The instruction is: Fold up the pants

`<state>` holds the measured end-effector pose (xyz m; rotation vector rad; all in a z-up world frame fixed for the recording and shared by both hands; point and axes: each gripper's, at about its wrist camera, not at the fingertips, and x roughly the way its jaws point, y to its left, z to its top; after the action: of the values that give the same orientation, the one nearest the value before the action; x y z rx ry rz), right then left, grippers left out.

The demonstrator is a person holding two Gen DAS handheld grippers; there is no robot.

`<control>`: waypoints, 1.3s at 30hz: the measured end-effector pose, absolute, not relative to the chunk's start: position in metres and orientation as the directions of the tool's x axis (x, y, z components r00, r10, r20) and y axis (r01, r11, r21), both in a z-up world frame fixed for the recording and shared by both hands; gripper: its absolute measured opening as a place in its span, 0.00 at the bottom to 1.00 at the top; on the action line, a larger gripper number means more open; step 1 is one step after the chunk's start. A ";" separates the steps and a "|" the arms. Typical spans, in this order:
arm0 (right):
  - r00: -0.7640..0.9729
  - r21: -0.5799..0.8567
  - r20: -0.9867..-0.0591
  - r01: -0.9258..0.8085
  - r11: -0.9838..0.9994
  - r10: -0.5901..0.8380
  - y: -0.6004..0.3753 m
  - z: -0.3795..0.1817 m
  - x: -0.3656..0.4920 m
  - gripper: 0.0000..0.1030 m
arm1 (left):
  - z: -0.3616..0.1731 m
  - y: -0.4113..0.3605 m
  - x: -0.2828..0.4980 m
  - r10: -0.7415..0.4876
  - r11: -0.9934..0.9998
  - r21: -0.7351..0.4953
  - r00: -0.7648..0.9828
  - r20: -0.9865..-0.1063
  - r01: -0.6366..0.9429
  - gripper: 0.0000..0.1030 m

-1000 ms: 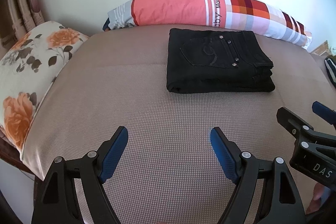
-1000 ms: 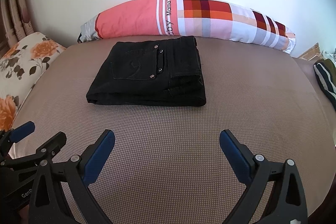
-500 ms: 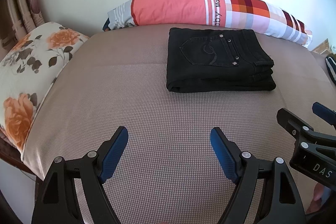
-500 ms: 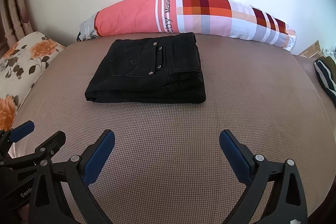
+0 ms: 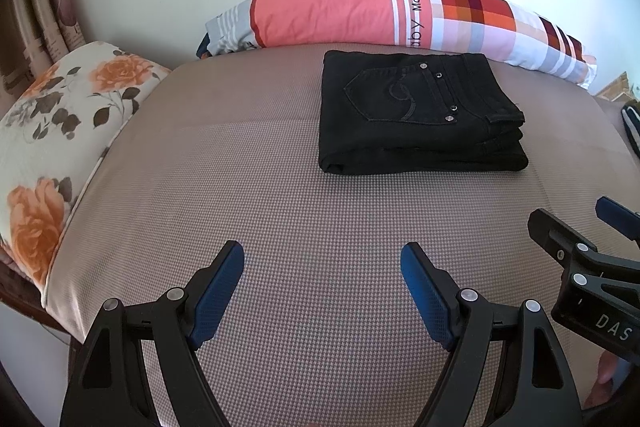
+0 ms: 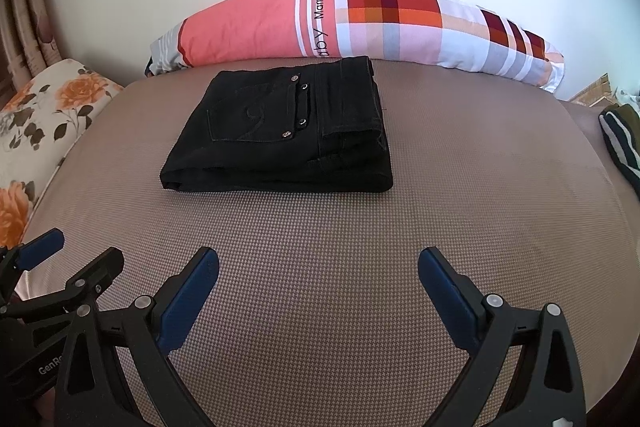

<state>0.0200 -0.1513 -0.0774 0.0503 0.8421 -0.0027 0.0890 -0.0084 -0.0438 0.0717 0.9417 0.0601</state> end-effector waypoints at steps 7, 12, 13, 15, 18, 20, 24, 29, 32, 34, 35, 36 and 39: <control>0.664 0.048 -0.748 0.022 0.999 0.021 -0.152 -0.079 0.021 0.96 | -0.045 -0.007 0.090 0.080 0.996 0.089 0.582 -0.809 -0.013 0.78; 0.659 0.050 -0.752 0.025 0.998 0.021 -0.153 -0.081 0.023 0.96 | -0.046 -0.006 0.092 0.079 0.996 0.091 0.582 -0.810 -0.009 0.78; 0.659 0.052 -0.752 0.025 0.998 0.022 -0.154 -0.081 0.022 0.96 | -0.046 -0.006 0.091 0.080 0.996 0.091 0.581 -0.810 -0.010 0.78; 0.659 0.048 -0.752 0.025 0.999 0.020 -0.153 -0.081 0.022 0.96 | -0.046 -0.006 0.092 0.078 0.996 0.091 0.580 -0.811 -0.008 0.78; 0.658 0.052 -0.753 0.024 0.998 0.023 -0.154 -0.081 0.022 0.96 | -0.047 -0.006 0.093 0.077 0.996 0.091 0.579 -0.811 -0.005 0.78; 0.658 0.048 -0.753 0.027 0.998 0.019 -0.153 -0.080 0.022 0.96 | -0.047 -0.006 0.092 0.078 0.996 0.091 0.580 -0.811 -0.007 0.78; 0.655 0.053 -0.755 0.026 0.998 0.023 -0.154 -0.081 0.022 0.96 | -0.047 -0.005 0.092 0.078 0.996 0.094 0.575 -0.814 -0.002 0.78; 0.654 0.055 -0.756 0.025 0.998 0.025 -0.155 -0.082 0.023 0.96 | -0.049 -0.007 0.095 0.078 0.995 0.102 0.575 -0.815 0.010 0.78; 0.654 0.055 -0.756 0.026 0.998 0.025 -0.155 -0.082 0.023 0.96 | -0.049 -0.008 0.096 0.076 0.994 0.104 0.573 -0.816 0.015 0.78; 0.654 0.056 -0.756 0.025 0.998 0.026 -0.156 -0.082 0.024 0.96 | -0.049 -0.008 0.096 0.075 0.994 0.105 0.574 -0.816 0.019 0.78; 0.654 0.057 -0.756 0.025 0.998 0.027 -0.156 -0.082 0.024 0.96 | -0.049 -0.008 0.096 0.074 0.994 0.104 0.573 -0.816 0.020 0.78; 0.655 0.059 -0.755 0.025 0.998 0.028 -0.156 -0.082 0.022 0.96 | -0.049 -0.008 0.096 0.072 0.994 0.103 0.573 -0.817 0.021 0.78; 0.654 0.054 -0.756 0.024 0.998 0.025 -0.157 -0.082 0.024 0.96 | -0.048 -0.009 0.097 0.068 0.995 0.100 0.573 -0.817 0.025 0.78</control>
<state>0.0239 -0.1565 -0.0821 0.0612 0.8585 0.0005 0.0966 -0.0090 -0.0484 0.1045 0.9614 0.0256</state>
